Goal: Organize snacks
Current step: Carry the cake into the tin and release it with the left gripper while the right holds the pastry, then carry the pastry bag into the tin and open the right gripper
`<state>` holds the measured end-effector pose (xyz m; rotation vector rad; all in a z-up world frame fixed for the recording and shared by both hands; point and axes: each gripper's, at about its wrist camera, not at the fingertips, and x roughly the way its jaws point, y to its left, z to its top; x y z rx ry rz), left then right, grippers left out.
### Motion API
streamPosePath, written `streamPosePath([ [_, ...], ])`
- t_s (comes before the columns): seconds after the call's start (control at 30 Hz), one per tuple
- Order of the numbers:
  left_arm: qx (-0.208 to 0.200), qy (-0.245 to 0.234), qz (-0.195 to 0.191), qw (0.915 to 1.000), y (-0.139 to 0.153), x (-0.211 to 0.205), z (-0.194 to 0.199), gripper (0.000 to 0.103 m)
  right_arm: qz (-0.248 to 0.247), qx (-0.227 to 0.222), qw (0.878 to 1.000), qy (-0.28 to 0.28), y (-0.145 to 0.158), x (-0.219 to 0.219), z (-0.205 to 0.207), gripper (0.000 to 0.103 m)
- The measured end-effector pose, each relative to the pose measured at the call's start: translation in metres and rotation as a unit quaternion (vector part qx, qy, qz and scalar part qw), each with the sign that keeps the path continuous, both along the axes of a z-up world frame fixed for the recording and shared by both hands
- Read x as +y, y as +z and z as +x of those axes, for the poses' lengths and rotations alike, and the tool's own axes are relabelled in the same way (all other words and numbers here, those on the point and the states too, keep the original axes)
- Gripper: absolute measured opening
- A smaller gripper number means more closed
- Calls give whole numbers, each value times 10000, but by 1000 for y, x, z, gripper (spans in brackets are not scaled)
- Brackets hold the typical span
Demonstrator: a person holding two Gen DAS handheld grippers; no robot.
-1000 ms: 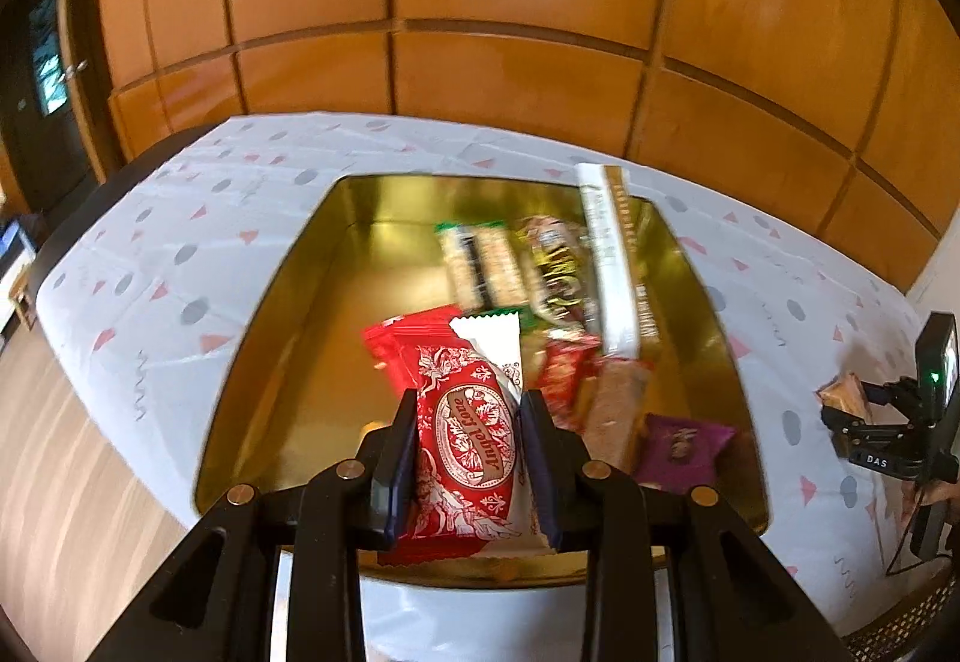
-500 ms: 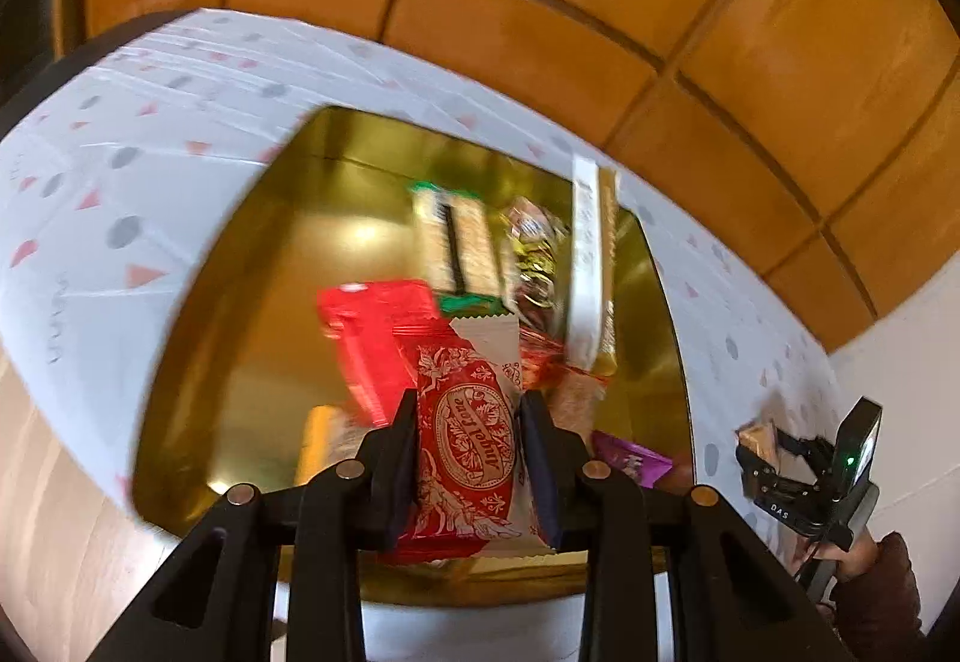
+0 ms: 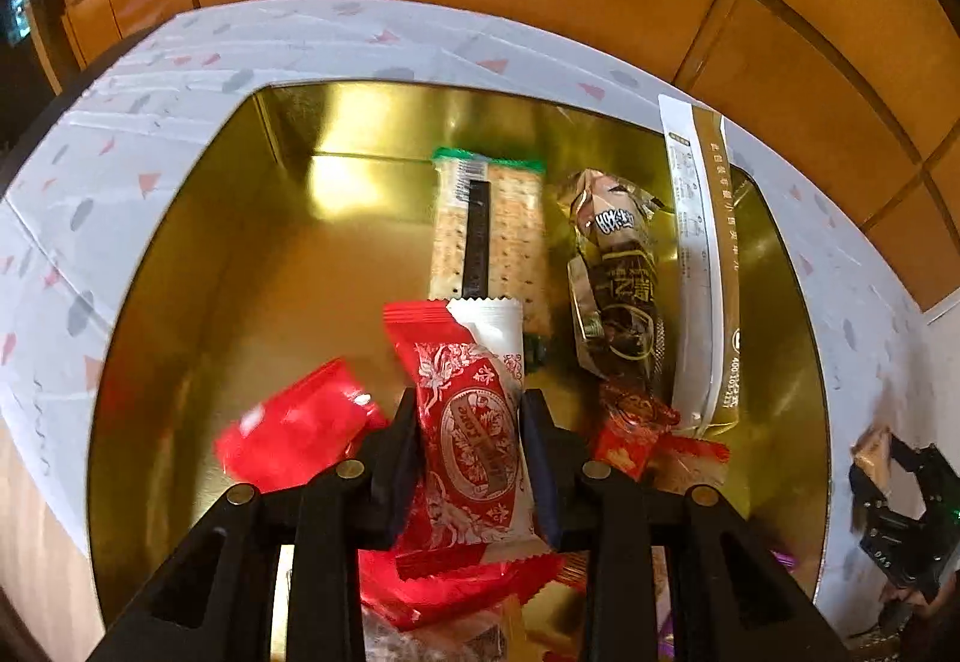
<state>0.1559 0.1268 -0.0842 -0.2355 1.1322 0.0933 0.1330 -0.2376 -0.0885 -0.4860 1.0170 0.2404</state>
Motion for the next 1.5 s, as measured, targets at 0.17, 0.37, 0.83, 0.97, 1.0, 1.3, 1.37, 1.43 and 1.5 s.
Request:
streamPosePath([
  [0.17,-172,-77,-30,9998,2,-8,-10,36,1,-15,10000,-4,0,1,0,61],
  [0.37,-326,-37,70,9994,10,-10,-21,38,36,-24,10000,-55,0,0,0,61],
  [0.83,-790,194,567,9951,35,-17,-67,39,2,-105,9999,-77,0,1,-2,61],
  [0.97,-935,225,597,9936,40,-20,-82,39,-1,-123,9999,-91,0,1,-4,61],
  [1.0,-963,219,605,9933,41,-20,-84,39,8,-124,9999,-100,0,1,-4,61],
  [1.3,-1165,142,677,9908,45,-20,-104,39,271,-18,9990,-351,1,-8,-1,61],
  [1.37,-1176,135,663,9908,45,-19,-105,39,360,49,9983,-463,2,-10,0,61],
  [1.43,-1190,128,652,9907,45,-17,-109,39,340,74,9977,-580,2,-11,0,68],
  [1.5,-1201,130,631,9907,45,-15,-112,39,237,84,9972,-710,2,-11,1,73],
])
